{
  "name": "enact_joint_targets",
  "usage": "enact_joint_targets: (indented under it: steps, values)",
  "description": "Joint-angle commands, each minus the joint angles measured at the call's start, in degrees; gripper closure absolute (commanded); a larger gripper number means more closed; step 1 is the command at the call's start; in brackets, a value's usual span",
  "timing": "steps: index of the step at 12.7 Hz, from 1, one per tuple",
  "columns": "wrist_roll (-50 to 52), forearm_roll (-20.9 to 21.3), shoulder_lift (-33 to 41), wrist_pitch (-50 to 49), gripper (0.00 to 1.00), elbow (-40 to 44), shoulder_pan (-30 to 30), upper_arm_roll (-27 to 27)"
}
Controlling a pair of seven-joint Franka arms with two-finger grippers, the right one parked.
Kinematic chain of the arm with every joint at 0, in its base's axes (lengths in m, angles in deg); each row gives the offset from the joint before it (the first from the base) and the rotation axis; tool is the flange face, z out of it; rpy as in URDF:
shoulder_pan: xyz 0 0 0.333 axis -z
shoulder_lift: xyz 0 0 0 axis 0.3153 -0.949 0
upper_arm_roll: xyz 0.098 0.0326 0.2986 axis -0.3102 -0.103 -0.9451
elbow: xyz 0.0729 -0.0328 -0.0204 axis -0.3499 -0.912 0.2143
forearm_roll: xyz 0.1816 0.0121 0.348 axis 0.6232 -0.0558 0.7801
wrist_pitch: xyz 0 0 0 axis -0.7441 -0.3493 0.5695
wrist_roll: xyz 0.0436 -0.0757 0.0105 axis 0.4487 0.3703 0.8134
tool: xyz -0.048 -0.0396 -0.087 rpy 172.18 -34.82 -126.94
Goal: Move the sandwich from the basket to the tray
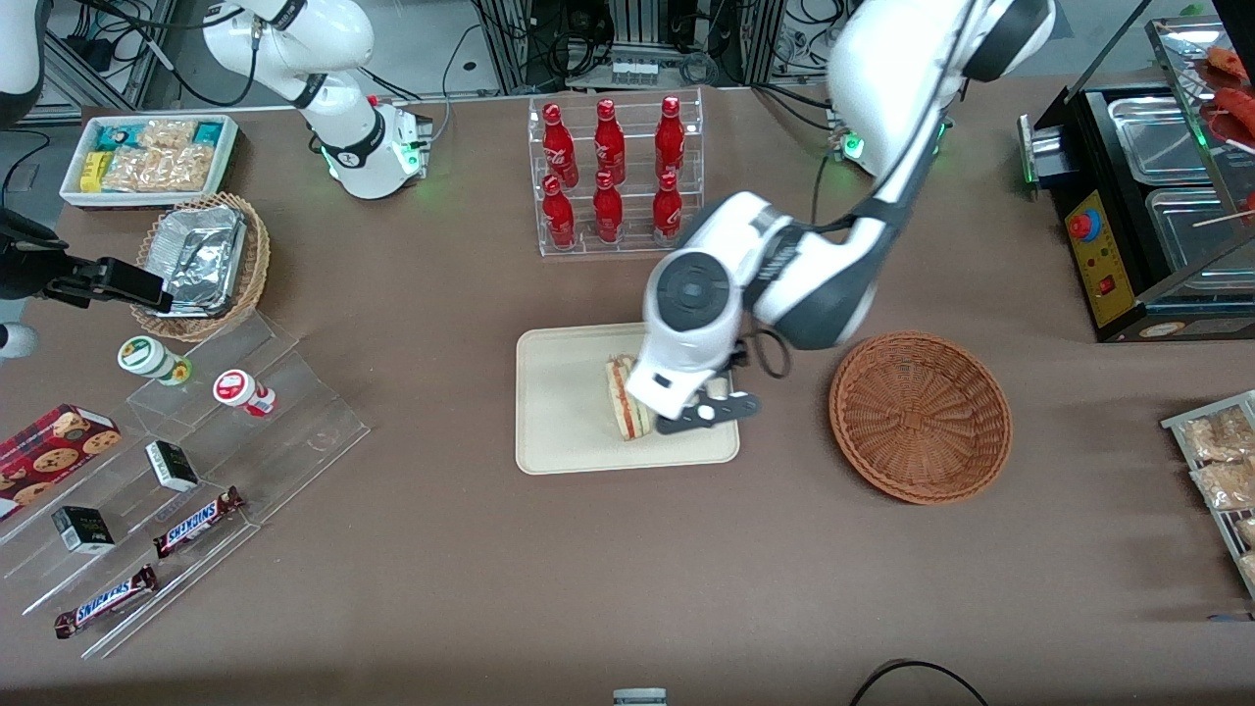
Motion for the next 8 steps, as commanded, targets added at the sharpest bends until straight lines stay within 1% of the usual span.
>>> enact_joint_targets:
  steps: [1,5,8]
  values:
    - [-10.4,-1.2,8.5,0.7,0.00,-11.3,-6.1,0.0]
    - [-26.9,-1.2,19.9,5.8,0.00,-25.7,-15.8,0.0]
    - [-39.5,-1.3,24.5,0.6,0.00,-26.6,-22.6,0.0]
